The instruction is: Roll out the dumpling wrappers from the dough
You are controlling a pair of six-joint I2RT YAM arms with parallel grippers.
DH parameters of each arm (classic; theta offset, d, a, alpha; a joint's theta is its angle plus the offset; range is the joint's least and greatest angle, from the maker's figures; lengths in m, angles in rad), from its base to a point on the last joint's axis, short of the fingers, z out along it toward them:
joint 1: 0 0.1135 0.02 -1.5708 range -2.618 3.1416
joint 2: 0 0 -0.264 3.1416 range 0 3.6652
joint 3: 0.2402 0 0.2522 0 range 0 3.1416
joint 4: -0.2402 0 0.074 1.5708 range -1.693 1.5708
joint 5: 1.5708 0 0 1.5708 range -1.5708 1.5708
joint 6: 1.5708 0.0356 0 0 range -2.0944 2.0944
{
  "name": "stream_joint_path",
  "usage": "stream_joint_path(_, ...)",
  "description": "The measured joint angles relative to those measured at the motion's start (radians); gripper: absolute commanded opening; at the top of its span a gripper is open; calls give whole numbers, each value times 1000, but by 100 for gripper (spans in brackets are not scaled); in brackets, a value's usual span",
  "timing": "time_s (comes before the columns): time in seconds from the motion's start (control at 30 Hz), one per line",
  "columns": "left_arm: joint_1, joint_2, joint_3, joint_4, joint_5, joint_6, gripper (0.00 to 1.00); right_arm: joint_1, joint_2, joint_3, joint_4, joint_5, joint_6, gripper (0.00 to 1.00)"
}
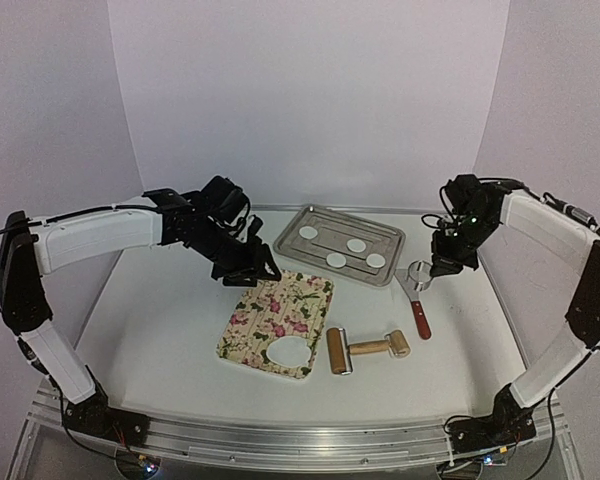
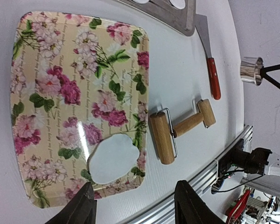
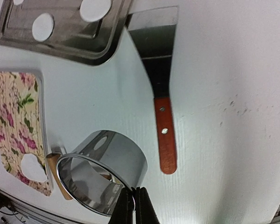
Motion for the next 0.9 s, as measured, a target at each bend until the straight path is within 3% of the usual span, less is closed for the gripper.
stream_joint_path(0.27,-12,-128,-132,16,69,-3,76,411,30,2,-3,24,198,0)
stream_joint_path(0.47,-10,-166,-197,31,92,0,75,659,285,198,28,43,299,0)
stream_joint_path(0.67,9,-179,-270,61,105,0,67,767,507,376,62,39,330,0)
stream_joint_path(0.9,27,-180,-303,89,138,14,59,775,559,420,63,34,347,0)
